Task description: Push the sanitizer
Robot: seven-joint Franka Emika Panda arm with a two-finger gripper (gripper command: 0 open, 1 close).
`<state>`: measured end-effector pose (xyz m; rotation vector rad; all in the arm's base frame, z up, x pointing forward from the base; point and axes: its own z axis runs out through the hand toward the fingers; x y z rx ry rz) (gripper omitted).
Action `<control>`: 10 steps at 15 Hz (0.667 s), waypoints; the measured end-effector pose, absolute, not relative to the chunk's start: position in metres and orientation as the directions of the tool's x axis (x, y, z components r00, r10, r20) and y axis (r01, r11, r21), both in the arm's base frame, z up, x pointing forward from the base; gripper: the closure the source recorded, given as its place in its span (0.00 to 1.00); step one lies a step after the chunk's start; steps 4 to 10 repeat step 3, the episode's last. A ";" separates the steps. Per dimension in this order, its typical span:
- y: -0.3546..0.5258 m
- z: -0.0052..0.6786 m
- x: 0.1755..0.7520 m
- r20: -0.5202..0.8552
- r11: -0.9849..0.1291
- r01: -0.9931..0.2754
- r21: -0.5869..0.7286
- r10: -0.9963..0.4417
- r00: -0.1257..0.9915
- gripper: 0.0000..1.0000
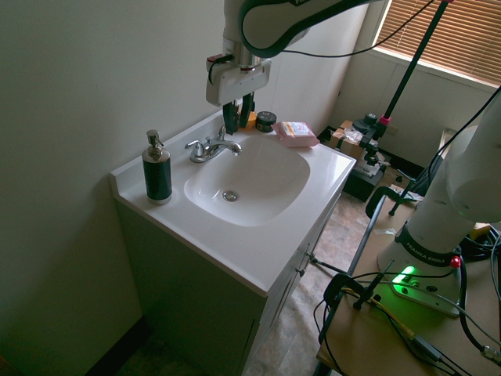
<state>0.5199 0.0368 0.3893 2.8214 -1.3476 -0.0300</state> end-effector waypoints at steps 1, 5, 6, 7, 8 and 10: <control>0.033 0.379 0.509 -0.019 -0.629 -0.776 0.033 -0.777 0.629 0.00; 0.029 0.361 0.489 -0.029 -0.634 -0.772 0.046 -0.774 0.633 0.00; 0.029 0.361 0.489 -0.029 -0.634 -0.772 0.046 -0.774 0.633 0.00; 0.029 0.361 0.489 -0.029 -0.634 -0.772 0.046 -0.774 0.633 0.00; 0.029 0.361 0.489 -0.029 -0.634 -0.772 0.046 -0.774 0.633 0.00; 0.029 0.361 0.489 -0.029 -0.634 -0.772 0.046 -0.774 0.633 0.00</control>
